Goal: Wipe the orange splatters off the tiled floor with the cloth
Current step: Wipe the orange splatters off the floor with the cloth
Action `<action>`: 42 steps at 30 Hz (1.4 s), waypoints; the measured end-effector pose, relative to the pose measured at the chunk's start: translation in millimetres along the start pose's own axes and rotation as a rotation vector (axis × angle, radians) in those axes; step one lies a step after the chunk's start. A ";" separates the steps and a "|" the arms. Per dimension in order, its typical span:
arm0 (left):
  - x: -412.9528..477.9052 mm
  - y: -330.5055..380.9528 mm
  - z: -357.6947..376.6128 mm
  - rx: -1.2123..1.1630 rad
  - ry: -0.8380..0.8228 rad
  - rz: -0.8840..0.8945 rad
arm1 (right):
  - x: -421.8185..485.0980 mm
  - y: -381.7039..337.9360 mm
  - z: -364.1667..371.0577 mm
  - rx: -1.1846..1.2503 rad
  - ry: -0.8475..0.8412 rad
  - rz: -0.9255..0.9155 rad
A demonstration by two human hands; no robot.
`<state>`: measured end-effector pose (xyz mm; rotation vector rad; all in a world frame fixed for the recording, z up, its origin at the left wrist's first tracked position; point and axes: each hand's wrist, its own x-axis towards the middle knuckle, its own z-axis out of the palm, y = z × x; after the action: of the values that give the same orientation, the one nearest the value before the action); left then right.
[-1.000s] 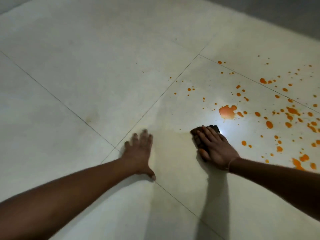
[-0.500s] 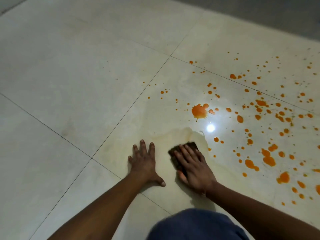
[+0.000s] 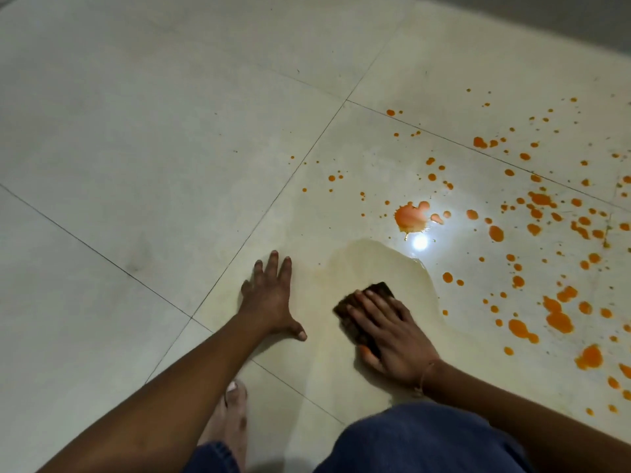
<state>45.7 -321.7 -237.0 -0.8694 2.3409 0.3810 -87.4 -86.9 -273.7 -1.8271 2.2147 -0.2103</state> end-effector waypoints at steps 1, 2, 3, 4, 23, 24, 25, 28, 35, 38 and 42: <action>1.3 -4.1 2.6 -0.009 0.013 0.002 | 10.2 9.7 2.3 -0.001 0.030 0.023; 2.1 -3.7 3.7 -0.021 0.020 0.005 | 32.5 16.6 -3.0 -0.004 0.037 0.093; 3.1 -4.2 4.5 -0.032 0.026 0.004 | 65.7 19.3 -5.7 -0.001 0.079 0.182; 5.3 -6.0 6.6 -0.038 0.041 0.004 | 100.6 13.5 -10.3 0.024 0.084 0.270; 10.5 34.7 -17.7 0.003 0.072 0.146 | 6.2 23.3 0.4 0.007 0.019 0.204; 14.1 48.8 -19.8 0.010 0.078 0.187 | 13.5 45.1 -6.0 -0.014 0.056 0.357; 17.0 63.0 -21.4 0.014 0.078 0.218 | 24.7 62.6 -13.0 -0.025 0.061 0.494; 20.6 109.7 -21.2 0.022 0.041 0.293 | 10.3 69.1 -13.8 -0.014 0.058 0.596; 17.7 146.2 -7.8 0.126 -0.040 0.269 | -25.2 86.3 -14.7 0.010 0.103 0.708; 18.9 146.7 -8.2 0.127 -0.045 0.265 | -5.7 96.1 -19.5 0.023 0.114 0.804; 18.8 143.1 -5.2 0.107 -0.038 0.283 | -67.3 61.2 -5.6 0.003 0.031 0.555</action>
<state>-63.3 -226.9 -237.0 -0.4768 2.4284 0.3795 -134.9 -9.3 -277.9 -1.1443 2.6300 -0.1290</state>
